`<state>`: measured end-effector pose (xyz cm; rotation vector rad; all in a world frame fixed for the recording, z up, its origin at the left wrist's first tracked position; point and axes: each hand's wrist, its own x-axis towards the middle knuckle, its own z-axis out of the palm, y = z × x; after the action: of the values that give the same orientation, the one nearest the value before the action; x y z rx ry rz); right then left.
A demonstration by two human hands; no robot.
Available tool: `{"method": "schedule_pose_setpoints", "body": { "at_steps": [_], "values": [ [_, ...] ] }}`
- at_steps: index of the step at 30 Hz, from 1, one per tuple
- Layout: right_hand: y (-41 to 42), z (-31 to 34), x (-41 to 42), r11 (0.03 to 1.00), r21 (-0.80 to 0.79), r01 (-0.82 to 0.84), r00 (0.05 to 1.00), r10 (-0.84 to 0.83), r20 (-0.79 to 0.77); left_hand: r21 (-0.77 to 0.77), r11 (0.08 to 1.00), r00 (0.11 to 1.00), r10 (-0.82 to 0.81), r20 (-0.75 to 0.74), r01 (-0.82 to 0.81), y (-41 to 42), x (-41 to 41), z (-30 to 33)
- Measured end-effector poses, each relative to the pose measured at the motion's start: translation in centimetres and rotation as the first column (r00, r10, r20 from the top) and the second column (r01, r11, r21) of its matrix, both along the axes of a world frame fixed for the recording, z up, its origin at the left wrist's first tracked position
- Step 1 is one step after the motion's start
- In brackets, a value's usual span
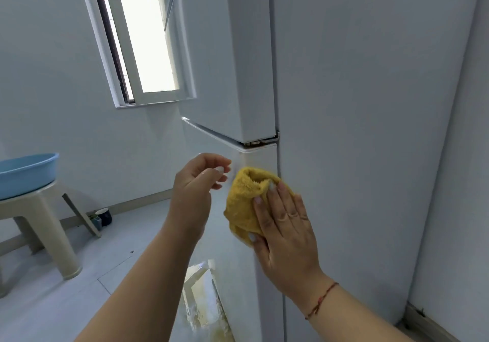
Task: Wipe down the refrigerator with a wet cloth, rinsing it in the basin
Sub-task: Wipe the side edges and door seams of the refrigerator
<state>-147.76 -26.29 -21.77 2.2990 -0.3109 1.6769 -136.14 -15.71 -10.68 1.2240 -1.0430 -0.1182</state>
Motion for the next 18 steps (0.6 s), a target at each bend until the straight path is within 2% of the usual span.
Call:
{"method": "schedule_pose_setpoints", "body": {
  "at_steps": [5, 13, 18],
  "values": [
    [-0.1, -2.0, -0.2, 1.0, 0.03, 0.009, 0.999, -0.008, -0.034, 0.019, 0.999, 0.998, -0.031, 0.06, 0.03, -0.5, -1.0, -3.4],
    [-0.1, -2.9, 0.2, 0.998, 0.062, 0.015, 1.0, -0.015, -0.012, 0.004, 0.999, 0.996, 0.048, 0.077, -0.049, -0.6, -1.3, -6.4],
    [0.4, -6.8, 0.0, 0.993, 0.105, 0.049, 0.998, -0.045, -0.039, 0.037, 0.987, 0.965, 0.142, 0.219, -0.154, -0.6, -1.6, -10.6]
  ]
}}
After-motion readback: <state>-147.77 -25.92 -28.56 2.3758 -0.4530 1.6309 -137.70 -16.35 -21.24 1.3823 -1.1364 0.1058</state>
